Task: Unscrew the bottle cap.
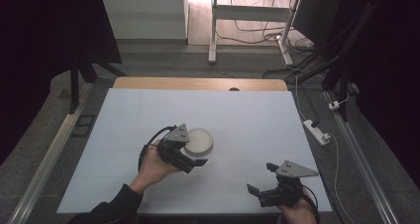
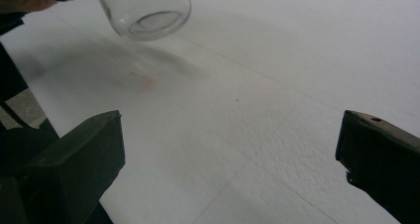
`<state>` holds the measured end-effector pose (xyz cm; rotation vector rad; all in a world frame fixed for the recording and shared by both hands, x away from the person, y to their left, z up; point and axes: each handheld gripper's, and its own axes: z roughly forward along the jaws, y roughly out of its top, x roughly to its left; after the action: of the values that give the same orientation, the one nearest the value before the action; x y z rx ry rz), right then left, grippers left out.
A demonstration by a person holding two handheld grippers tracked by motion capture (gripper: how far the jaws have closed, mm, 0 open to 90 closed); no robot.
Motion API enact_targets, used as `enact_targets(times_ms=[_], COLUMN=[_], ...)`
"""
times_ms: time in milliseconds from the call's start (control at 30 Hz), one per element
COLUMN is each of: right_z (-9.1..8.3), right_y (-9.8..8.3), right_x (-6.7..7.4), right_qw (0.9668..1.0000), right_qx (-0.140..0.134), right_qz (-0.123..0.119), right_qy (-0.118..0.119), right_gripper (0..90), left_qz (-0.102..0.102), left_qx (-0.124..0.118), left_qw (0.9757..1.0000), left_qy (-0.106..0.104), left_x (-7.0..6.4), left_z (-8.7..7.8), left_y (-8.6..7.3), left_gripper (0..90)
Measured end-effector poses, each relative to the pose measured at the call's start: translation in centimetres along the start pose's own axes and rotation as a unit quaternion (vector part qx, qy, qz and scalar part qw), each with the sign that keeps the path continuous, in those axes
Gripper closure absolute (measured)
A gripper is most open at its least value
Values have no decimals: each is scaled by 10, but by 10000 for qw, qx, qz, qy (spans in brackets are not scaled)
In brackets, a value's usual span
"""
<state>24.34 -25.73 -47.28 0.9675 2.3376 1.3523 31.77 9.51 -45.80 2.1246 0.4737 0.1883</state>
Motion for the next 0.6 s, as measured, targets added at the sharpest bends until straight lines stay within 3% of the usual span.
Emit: enact_targets(times_ms=[600], right_z=[19], right_y=[41], right_x=[21], right_qw=[9968], right_qx=[-367], right_qz=[-469], right_qy=[527], right_gripper=[0], left_qz=[90], left_qx=[39], left_qw=[9999], left_qy=[26], left_x=[-4], left_z=[0], left_y=[1], left_gripper=[76])
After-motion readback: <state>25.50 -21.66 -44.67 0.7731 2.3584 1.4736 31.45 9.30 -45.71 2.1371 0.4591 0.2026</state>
